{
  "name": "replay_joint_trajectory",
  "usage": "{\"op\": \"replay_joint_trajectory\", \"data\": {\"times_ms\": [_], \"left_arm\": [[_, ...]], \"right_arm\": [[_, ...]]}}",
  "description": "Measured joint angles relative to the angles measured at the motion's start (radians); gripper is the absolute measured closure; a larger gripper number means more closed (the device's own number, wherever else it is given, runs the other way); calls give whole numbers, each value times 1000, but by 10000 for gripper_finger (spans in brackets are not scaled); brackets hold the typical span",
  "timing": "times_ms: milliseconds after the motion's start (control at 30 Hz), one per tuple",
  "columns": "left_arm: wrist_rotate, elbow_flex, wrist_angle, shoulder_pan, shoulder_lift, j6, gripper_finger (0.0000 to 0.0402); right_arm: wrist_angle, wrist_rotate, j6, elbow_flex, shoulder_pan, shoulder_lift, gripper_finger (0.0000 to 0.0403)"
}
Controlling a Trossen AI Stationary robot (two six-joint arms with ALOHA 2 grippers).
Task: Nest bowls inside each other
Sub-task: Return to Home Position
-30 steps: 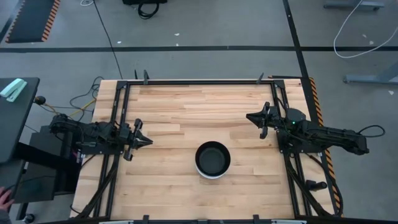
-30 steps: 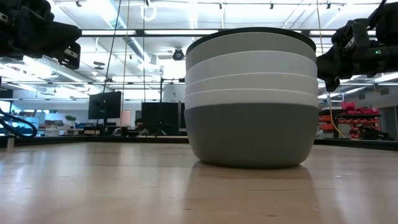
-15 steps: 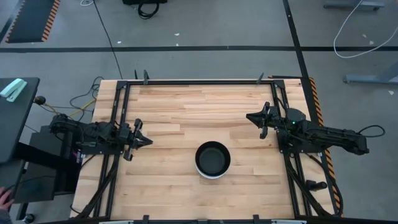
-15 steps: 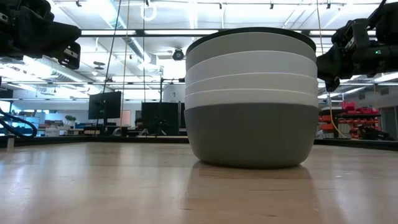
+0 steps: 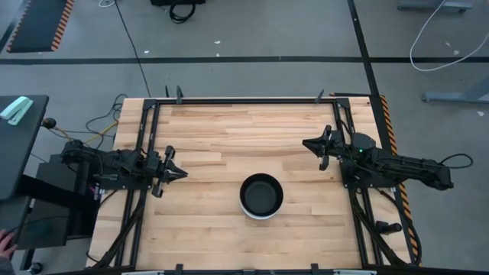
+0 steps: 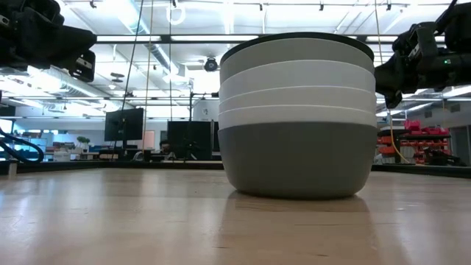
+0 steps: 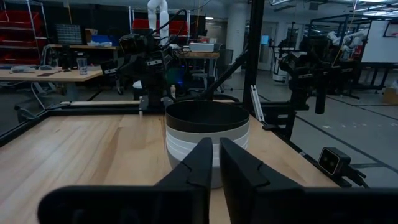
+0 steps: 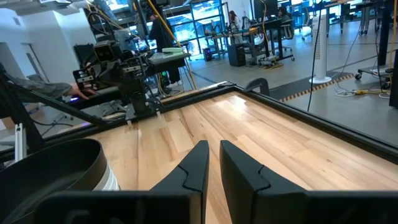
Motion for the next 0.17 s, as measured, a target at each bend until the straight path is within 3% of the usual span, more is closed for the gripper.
{"op": "replay_joint_trajectory", "data": {"times_ms": [167], "left_arm": [[0,0,0,0,0,0,372]], "right_arm": [[0,0,0,0,0,0,354]]}}
